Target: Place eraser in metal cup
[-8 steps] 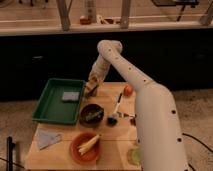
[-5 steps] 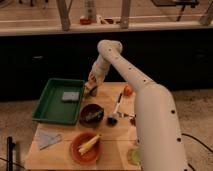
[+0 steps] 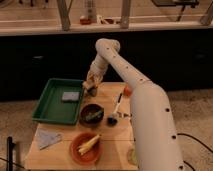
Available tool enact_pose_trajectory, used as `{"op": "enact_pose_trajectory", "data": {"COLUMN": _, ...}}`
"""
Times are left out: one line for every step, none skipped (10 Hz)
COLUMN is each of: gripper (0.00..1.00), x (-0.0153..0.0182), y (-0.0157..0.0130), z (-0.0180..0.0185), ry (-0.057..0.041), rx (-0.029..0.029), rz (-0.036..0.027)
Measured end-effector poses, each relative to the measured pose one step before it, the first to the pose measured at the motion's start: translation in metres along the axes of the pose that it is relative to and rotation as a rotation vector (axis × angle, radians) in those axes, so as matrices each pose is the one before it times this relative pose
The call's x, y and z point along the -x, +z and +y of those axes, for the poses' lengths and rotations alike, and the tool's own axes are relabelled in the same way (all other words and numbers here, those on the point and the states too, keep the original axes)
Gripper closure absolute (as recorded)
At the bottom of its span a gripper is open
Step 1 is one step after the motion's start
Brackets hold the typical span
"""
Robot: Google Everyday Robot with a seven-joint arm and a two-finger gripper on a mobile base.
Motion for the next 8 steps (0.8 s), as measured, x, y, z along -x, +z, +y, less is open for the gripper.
{"op": "enact_pose_trajectory", "data": {"gripper": 1.00, "x": -0.00119, "y": 0.00115, "z": -0.00254, "ry": 0.02151, "rx": 0.00187, "rz": -0.00148}}
{"op": "enact_pose_trajectory", "data": {"gripper": 1.00, "x": -0.00057, "y": 0.00234, "z": -0.00289, "ry": 0.02010, "rx": 0.00368, "rz": -0.00207}}
{"op": "enact_pose_trajectory", "data": {"gripper": 1.00, "x": -0.00033, "y": 0.00158, "z": -0.00346, "ry": 0.01561, "rx": 0.00105, "rz": -0.00286}}
{"op": "enact_pose_trajectory", "data": {"gripper": 1.00, "x": -0.00552, "y": 0.00381, "z": -0.00514, "ry": 0.02894, "rx": 0.00428, "rz": -0.00324}}
{"op": "enact_pose_trajectory", "data": {"gripper": 1.00, "x": -0.00305, "y": 0.00144, "z": -0.00242, "ry": 0.01629, "rx": 0.00044, "rz": -0.00256}}
{"op": "enact_pose_trajectory", "data": {"gripper": 1.00, "x": -0.00181, "y": 0.00197, "z": -0.00171, "ry": 0.01080, "rx": -0.00051, "rz": -0.00110}}
{"op": "enact_pose_trajectory", "data": {"gripper": 1.00, "x": -0.00344, "y": 0.00191, "z": -0.00152, "ry": 0.01709, "rx": -0.00134, "rz": -0.00216}}
{"op": "enact_pose_trajectory", "data": {"gripper": 1.00, "x": -0.00305, "y": 0.00234, "z": 0.00004, "ry": 0.01194, "rx": 0.00120, "rz": -0.00265}}
